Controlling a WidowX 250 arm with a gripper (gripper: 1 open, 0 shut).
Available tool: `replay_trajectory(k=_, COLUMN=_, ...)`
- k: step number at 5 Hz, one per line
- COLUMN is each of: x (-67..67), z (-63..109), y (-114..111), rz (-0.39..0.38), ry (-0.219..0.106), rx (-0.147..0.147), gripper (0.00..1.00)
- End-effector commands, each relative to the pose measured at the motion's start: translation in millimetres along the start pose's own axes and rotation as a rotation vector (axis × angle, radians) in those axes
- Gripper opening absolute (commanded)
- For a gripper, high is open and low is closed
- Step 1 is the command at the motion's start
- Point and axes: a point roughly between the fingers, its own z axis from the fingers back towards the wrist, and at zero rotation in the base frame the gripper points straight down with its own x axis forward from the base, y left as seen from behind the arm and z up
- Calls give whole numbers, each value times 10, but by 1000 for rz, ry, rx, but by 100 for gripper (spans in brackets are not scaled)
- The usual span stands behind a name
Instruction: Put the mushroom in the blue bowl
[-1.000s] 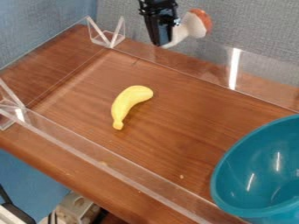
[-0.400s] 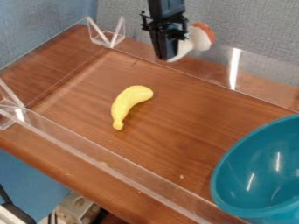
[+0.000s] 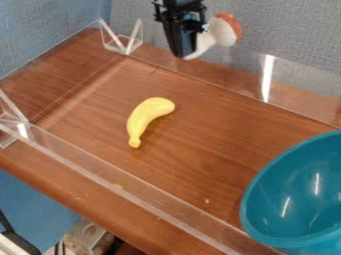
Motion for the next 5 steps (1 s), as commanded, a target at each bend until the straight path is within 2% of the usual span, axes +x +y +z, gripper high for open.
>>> replay_trajectory(k=1, x=-16, z=285, y=-397, rz=-9, ry=-68, rx=39, gripper=0)
replay_trajectory(k=3, x=130, z=41, y=-1258, rz=-81, ry=-61, rx=-7, gripper=0)
replay_trajectory(k=5, x=137, z=-391, y=-1874, rz=-110, ry=-25, rx=-35, gripper=0)
